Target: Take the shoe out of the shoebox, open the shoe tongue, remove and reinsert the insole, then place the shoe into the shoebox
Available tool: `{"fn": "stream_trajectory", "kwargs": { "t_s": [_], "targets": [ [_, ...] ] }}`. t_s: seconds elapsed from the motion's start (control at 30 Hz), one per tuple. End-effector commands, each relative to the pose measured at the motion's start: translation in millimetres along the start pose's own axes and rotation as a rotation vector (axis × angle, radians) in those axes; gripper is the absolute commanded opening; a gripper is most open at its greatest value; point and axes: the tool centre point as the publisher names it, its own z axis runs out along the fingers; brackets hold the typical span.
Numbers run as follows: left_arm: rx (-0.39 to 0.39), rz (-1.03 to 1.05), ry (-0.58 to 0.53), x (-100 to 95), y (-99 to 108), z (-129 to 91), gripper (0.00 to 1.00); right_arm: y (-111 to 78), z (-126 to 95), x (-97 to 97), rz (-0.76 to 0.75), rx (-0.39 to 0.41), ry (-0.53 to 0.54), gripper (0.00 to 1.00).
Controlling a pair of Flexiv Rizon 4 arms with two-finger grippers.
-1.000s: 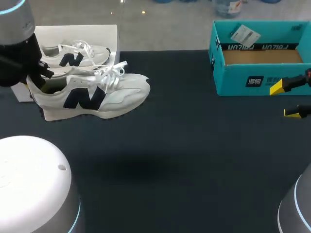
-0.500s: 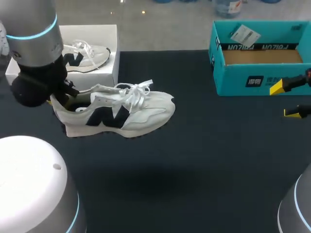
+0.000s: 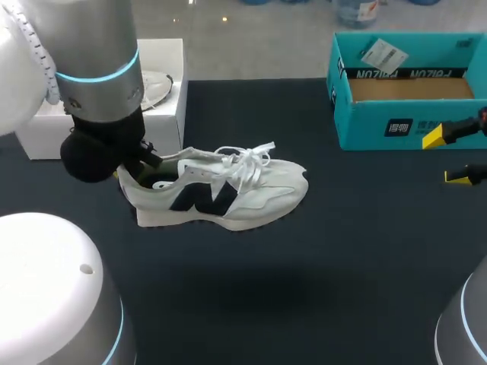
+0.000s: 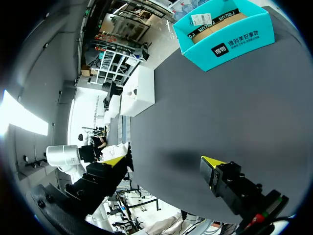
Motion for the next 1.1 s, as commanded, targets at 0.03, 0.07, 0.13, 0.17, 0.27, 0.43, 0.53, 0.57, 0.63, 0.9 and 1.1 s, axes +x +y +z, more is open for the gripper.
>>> {"fn": "stream_trajectory", "kwargs": {
  "t_s": [0.03,0.07,0.13,0.17,0.27,0.43,0.53,0.57,0.63,0.9,1.1],
  "targets": [
    [0.020,0.000,-0.008,-9.8,19,5,0.00,0.3,1,-0.2,0.002,0.001,-0.002,1.00],
    [0.016,0.002,-0.009,-12.4,21,6,0.00,0.3,1,-0.2,0.002,0.001,-0.002,1.00],
    [0.015,0.008,-0.019,-15.7,24,7,0.00,0.3,1,-0.2,0.002,0.001,-0.002,1.00],
    [0.015,0.009,-0.021,-16.6,26,8,0.00,0.3,1,-0.2,0.002,0.001,-0.002,1.00],
    [0.018,0.009,-0.028,-18.4,29,10,0.00,0.3,1,-0.2,0.002,0.001,-0.002,1.00],
    [0.022,-0.004,-0.038,-17.9,32,17,0.00,0.3,1,-0.2,0.002,0.001,-0.002,1.00],
    [0.020,-0.029,-0.045,-17.9,35,26,0.00,0.3,1,-0.2,0.002,0.001,-0.002,1.00],
    [0.024,-0.033,-0.051,-18.4,36,31,0.00,0.3,1,-0.2,0.002,0.001,-0.002,1.00],
    [0.029,-0.026,-0.049,-21.2,35,40,0.00,0.3,1,-0.2,0.002,0.001,-0.002,1.00],
    [0.023,-0.035,-0.002,-37.7,33,94,0.00,0.3,1,-0.2,0.002,0.001,-0.002,1.00],
    [0.012,0.001,-0.034,-46.3,37,125,0.00,0.3,1,-0.2,0.002,0.001,-0.002,1.00]
  ]
}}
